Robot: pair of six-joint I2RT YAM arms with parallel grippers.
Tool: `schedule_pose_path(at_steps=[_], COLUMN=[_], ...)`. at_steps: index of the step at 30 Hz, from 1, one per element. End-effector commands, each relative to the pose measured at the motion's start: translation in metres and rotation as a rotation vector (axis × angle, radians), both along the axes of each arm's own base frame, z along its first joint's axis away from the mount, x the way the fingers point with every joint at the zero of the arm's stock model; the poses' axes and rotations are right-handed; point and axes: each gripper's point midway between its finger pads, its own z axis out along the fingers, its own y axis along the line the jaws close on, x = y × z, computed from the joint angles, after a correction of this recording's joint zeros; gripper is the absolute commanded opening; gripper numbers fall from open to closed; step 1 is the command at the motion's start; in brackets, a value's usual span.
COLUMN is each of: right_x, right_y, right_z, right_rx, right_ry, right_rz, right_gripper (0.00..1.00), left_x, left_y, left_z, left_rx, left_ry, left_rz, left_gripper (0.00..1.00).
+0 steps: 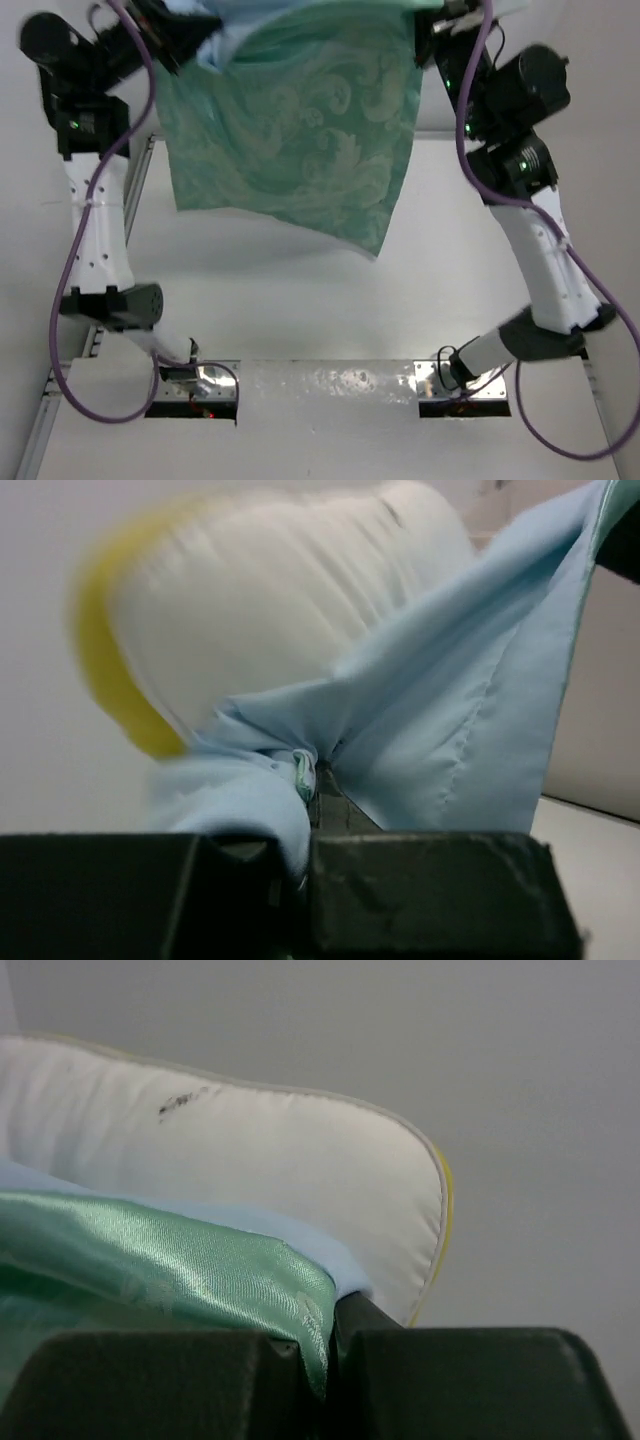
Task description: Put the pillow into the pillowcase
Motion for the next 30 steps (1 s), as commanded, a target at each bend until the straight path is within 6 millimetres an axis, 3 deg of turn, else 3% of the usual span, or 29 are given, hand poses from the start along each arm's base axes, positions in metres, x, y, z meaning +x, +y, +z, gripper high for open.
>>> schedule_pose_path(at_steps=[1, 2, 3, 4, 5, 6, 7, 8, 9, 10, 11, 12, 13, 14, 16, 17, 18, 19, 20, 21, 22, 23, 24, 25, 26, 27, 28, 29, 30], right_x=[-0.042, -0.039, -0.053, -0.071, -0.114, -0.092, -0.087, -0.004, -0.015, -0.007, -0.067, -0.086, -0.099, -0.108, -0.048, -0.002, -0.021, -0.058, -0.076, -0.086, -0.091, -0.079, -0.052, -0.034, -0.006, -0.012, -0.088, -0.096, -0.078], right_y=[-0.045, -0.041, -0.045, -0.042, -0.063, -0.05, -0.05, -0.019, -0.033, -0.026, -0.055, -0.057, -0.058, -0.062, -0.043, -0.031, -0.033, -0.042, -0.049, -0.047, -0.052, -0.052, -0.058, -0.054, -0.024, -0.013, -0.05, -0.047, -0.035], right_z=[0.003, -0.003, 0.052, 0.086, 0.13, 0.111, 0.084, -0.041, -0.024, -0.033, 0.076, 0.111, 0.134, 0.144, 0.065, -0.035, -0.004, 0.055, 0.091, 0.106, 0.111, 0.089, 0.046, 0.013, -0.052, -0.03, 0.09, 0.108, 0.094], right_rx=[0.142, 0.133, 0.168, 0.179, 0.247, 0.212, 0.17, 0.057, 0.129, 0.102, 0.212, 0.223, 0.255, 0.281, 0.133, 0.028, 0.071, 0.149, 0.184, 0.172, 0.172, 0.128, 0.099, 0.052, -0.054, -0.093, 0.086, 0.133, 0.087], right_ry=[-0.156, -0.153, -0.208, -0.286, -0.399, -0.318, -0.206, 0.066, -0.098, -0.079, -0.284, -0.349, -0.426, -0.453, -0.11, 0.095, -0.139, -0.276, -0.331, -0.327, -0.319, -0.221, -0.086, -0.065, -0.014, -0.067, -0.306, -0.331, -0.256], right_rz=[-0.085, -0.075, -0.052, 0.01, 0.034, 0.042, 0.029, -0.058, -0.103, -0.101, -0.066, -0.026, 0.003, 0.017, -0.057, -0.142, -0.14, -0.107, -0.082, -0.036, -0.043, -0.079, -0.182, -0.226, -0.223, -0.209, -0.149, -0.091, -0.09], right_gripper=[0.0, 0.0, 0.0, 0.0, 0.0, 0.0, 0.0, 0.0, 0.0, 0.0, 0.0, 0.0, 0.0, 0.0, 0.0, 0.0, 0.0, 0.0, 0.0, 0.0, 0.0, 0.0, 0.0, 0.0, 0.0, 0.0, 0.0, 0.0, 0.0], left_x=[0.002, -0.01, -0.033, -0.029, -0.036, -0.014, 0.001, 0.02, 0.025, 0.016, -0.003, -0.037, -0.046, -0.046, -0.001, 0.006, 0.001, -0.029, -0.037, -0.027, -0.034, 0.007, 0.025, 0.047, 0.038, 0.02, 0.017, 0.0, -0.005], left_y=[-0.013, 0.007, 0.011, 0.017, 0.003, -0.008, -0.036, -0.036, -0.03, -0.002, 0.004, 0.011, 0.017, 0.005, -0.027, -0.024, -0.017, -0.002, 0.002, 0.007, -0.014, -0.025, -0.044, -0.031, -0.018, -0.002, 0.019, 0.015, -0.014], left_z=[-0.068, -0.037, 0.03, 0.046, 0.048, 0.014, -0.056, -0.099, -0.098, -0.057, -0.011, 0.072, 0.093, 0.073, -0.033, -0.074, -0.055, 0.037, 0.073, 0.066, 0.048, -0.023, -0.069, -0.087, -0.054, -0.017, 0.019, 0.045, 0.03], left_rx=[-0.037, -0.086, -0.067, -0.047, 0.057, 0.112, 0.153, 0.11, 0.009, -0.069, -0.119, -0.103, -0.109, -0.027, 0.038, -0.028, -0.1, -0.063, -0.045, -0.048, 0.028, 0.096, 0.139, 0.11, -0.072, -0.13, -0.101, -0.059, 0.014], left_ry=[0.101, 0.018, -0.116, -0.135, -0.235, -0.14, 0.124, 0.288, 0.227, 0.089, -0.019, -0.247, -0.333, -0.284, 0.055, 0.074, 0.038, -0.248, -0.361, -0.238, -0.211, 0.054, 0.163, 0.196, 0.11, 0.007, -0.144, -0.152, -0.134], left_rz=[-0.066, -0.059, -0.03, 0.036, 0.04, 0.012, -0.053, -0.043, -0.055, -0.046, -0.068, -0.004, 0.059, -0.002, -0.068, -0.038, -0.033, -0.023, 0.019, 0.062, -0.043, -0.063, -0.089, 0.001, -0.024, -0.037, 0.056, 0.1, 0.045], left_gripper=[0.0, 0.0, 0.0, 0.0, 0.0, 0.0, 0.0, 0.0, 0.0, 0.0, 0.0, 0.0, 0.0, 0.0, 0.0, 0.0, 0.0, 0.0, 0.0, 0.0, 0.0, 0.0, 0.0, 0.0, 0.0, 0.0, 0.0, 0.0, 0.0])
